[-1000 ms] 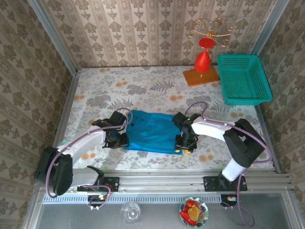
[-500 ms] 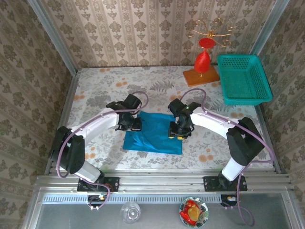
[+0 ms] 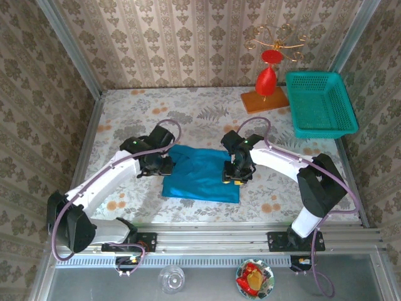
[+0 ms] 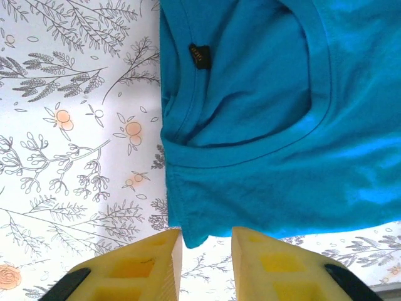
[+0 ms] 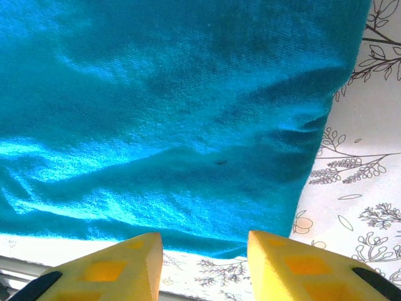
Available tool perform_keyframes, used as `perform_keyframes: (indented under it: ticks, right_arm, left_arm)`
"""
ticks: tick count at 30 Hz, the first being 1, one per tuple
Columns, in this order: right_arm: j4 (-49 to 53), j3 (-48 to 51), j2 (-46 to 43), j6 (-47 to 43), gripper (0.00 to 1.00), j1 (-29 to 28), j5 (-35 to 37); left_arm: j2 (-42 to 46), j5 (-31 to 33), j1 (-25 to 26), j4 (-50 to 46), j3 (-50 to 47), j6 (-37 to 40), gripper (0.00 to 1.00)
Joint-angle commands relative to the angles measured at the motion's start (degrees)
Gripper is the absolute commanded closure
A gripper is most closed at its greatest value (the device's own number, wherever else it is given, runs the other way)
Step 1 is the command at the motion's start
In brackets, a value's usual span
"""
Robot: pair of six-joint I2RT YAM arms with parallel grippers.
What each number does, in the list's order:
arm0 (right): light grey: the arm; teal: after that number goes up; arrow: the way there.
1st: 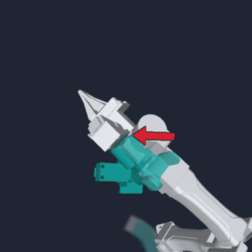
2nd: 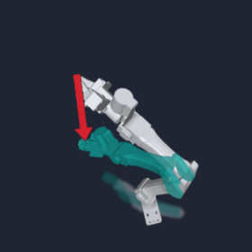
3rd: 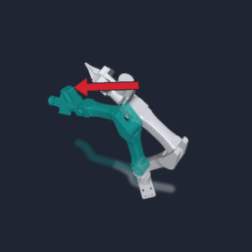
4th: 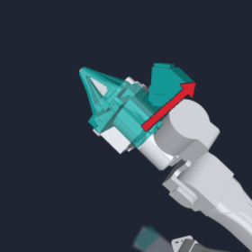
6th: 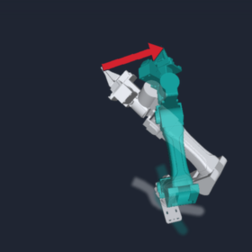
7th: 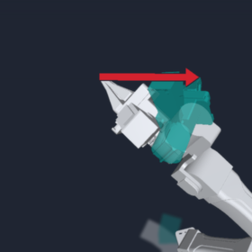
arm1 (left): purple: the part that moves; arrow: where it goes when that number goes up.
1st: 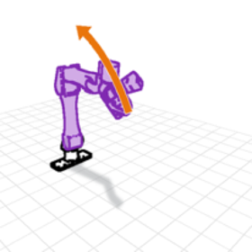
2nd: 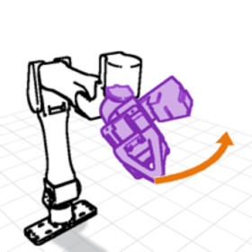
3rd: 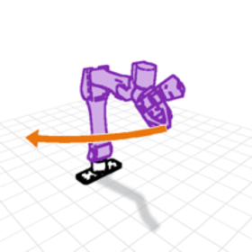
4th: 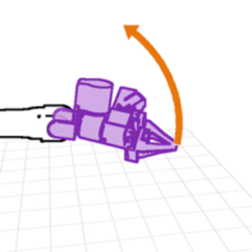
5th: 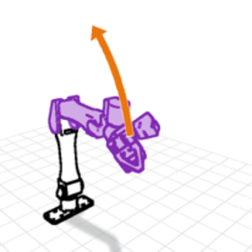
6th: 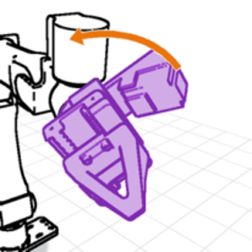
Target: Fold the inside-out t-shirt
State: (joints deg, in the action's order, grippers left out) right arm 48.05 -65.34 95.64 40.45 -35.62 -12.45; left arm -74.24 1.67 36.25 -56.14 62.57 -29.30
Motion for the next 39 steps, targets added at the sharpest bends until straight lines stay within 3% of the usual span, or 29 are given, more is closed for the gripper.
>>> perform_keyframes:
  ticks: [1, 6, 11, 14, 19, 27, 33, 39]
  right_arm:
    - [1.57, -1.72, 0.28, -0.90, 0.58, 0.11, -0.52]
    - [1.79, -1.17, -0.54, -0.74, 0.58, 0.24, 0.29]
    - [-0.95, 1.42, -0.33, -0.55, 0.58, 1.36, -1.35]
    - [-2.28, 3.46, 0.17, -0.72, 0.58, 2.84, -2.05]
    - [-2.26, 5.39, -0.65, -0.98, 0.59, 4.99, -1.79]
    - [-2.84, 0.98, 0.13, -2.68, 0.60, 6.08, -3.29]
    - [-5.58, -8.26, 7.84, -6.97, 0.61, 6.56, -8.27]
    - [-4.02, -18.87, 19.34, -11.11, 0.63, 9.16, -10.59]
  left_arm:
    - [-1.46, -2.61, -0.12, 1.88, 2.40, 0.72, 0.71]
    - [-9.17, -8.95, 1.96, 7.62, 2.95, 0.68, 0.77]
    - [-11.26, -11.42, 2.73, 12.86, -6.45, -1.13, 0.88]
    - [-10.26, -9.70, 1.28, 15.60, -13.76, -1.68, 0.94]
    - [-10.27, -12.39, -2.05, 19.63, -21.42, -1.77, 0.97]
    - [-4.20, -12.68, -1.77, 15.56, -10.80, -1.38, 0.89]
    - [-9.72, -16.13, -0.21, 17.42, -3.87, -1.65, 0.90]
    - [-8.58, -15.25, 3.89, 19.33, -10.51, -5.51, 0.91]
